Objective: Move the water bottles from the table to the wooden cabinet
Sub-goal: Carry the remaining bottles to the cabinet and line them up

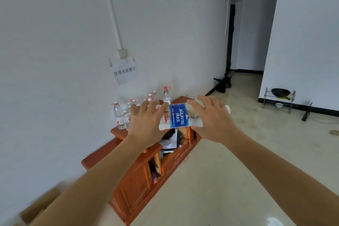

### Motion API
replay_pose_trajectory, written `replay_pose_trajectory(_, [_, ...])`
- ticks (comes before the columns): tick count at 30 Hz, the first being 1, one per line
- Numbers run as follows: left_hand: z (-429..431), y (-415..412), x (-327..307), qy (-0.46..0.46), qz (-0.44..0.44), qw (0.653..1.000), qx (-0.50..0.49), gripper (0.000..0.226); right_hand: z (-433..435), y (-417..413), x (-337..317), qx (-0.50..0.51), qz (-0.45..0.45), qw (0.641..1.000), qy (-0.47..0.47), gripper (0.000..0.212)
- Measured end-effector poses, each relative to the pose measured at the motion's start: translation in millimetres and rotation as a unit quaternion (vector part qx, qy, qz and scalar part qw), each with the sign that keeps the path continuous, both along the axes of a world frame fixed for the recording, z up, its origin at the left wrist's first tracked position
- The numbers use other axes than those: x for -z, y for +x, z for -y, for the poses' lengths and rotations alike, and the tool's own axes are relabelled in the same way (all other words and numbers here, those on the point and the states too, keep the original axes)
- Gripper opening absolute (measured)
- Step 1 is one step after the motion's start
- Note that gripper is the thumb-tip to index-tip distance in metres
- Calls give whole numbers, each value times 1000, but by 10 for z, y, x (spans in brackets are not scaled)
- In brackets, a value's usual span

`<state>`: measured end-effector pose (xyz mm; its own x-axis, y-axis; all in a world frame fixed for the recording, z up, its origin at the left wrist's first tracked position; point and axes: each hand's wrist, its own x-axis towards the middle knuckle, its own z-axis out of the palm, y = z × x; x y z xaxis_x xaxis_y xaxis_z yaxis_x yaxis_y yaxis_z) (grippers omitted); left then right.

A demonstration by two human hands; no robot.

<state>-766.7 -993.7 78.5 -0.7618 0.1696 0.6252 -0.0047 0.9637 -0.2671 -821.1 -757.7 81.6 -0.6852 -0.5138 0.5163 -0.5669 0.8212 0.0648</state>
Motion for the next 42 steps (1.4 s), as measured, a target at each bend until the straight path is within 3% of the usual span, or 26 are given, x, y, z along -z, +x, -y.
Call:
replay_pose_trajectory(5, [335,-1026,-232,11,-18,1000,-13,83,393,-1192,-218,-3,-31,999,16,87])
replay_pose_trajectory(7, [522,-1417,-195,17,-12,999,-27,92,583,-1619,-204,-5,-34,999,31,89])
replay_pose_trajectory(13, [1090,-2710,-13,24,-25,999,-39,90,1154,-2894,-147,-17,-42,998,43,92])
replay_pose_trajectory(21, [1769,-4712,78,43,-32,999,8,89,1762,-4675,-153,28,-38,997,66,92])
replay_pose_trajectory(31, [1284,-7047,213,42,-26,991,125,82,1207,-6559,82,114,5,993,29,94])
replay_pose_trajectory(37, [962,-8339,418,18,0,994,108,85,894,-7930,346,109,39,993,24,94])
replay_pose_trajectory(42, [1202,-9167,336,14,-17,999,38,80,1163,-9021,259,47,32,998,14,90])
